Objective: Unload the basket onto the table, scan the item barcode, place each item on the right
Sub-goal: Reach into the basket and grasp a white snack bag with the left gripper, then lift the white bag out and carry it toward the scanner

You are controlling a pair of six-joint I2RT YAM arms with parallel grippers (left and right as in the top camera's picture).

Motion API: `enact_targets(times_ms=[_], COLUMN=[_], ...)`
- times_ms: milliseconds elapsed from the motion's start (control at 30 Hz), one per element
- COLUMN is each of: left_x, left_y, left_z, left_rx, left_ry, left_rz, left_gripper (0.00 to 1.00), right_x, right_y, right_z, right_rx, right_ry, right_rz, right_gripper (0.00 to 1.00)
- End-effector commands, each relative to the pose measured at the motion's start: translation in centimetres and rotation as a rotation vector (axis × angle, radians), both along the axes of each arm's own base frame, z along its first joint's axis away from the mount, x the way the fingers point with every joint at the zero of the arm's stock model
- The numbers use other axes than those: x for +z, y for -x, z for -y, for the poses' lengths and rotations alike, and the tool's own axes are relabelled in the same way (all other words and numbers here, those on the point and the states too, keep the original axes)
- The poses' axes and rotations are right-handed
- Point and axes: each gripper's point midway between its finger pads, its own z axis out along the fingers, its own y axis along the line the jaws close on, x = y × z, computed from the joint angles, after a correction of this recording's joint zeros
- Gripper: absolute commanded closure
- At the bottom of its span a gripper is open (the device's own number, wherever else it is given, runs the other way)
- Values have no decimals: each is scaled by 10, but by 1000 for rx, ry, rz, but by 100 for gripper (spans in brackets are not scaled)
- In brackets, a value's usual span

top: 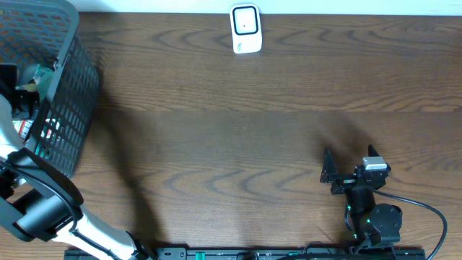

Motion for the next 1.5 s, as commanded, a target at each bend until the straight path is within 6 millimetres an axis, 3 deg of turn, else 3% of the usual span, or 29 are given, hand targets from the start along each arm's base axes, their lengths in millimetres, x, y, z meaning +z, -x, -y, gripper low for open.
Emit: enact_targets(times_ms=[0,267,300,367,433,567,667,733,767,833,867,1100,1300,1467], left_x=[-18,-66,-71,-77,-75,-66,-56,-45,-38,-24,-15,46,147,241], left_y=[2,2,2,2,-1,-5,-6,-7,-7,-8,-9,-22,-34,-15], left_z=[-5,-7,-7,-7,-9,-13,-13,-13,-14,-15,-14,11,50,75], left_rx=[-4,0,0,0,10,53,80,98,107,131,145,114,24,94], left_ry=[2,59,66,70,63,53,48,39,32,21,17,86,153,181], left_rz=[-27,-97,-107,-111,-95,-47,-17,11,31,71,99,306,630,928], left_gripper=[2,3,9,31,43,44,61,67,71,90,92,93,93,93], right_x=[-1,-1,-1,-1,-1,-1,-1,-1,-1,-1,-1,-1,-1,-1], right_y=[0,0,0,0,0,0,0,0,0,0,0,0,0,0], right_z=[-2,-2,-2,-2,-2,-2,-2,-2,-2,-2,-2,-2,-2,-2], right_rx=[10,10,10,10,10,10,10,10,10,10,10,10,10,10], right_ry=[7,7,7,7,7,7,7,7,7,7,7,7,7,7], right_rz=[1,1,1,1,1,1,1,1,1,1,1,1,1,1], right_gripper=[1,1,1,1,1,1,1,1,1,1,1,1,1,1])
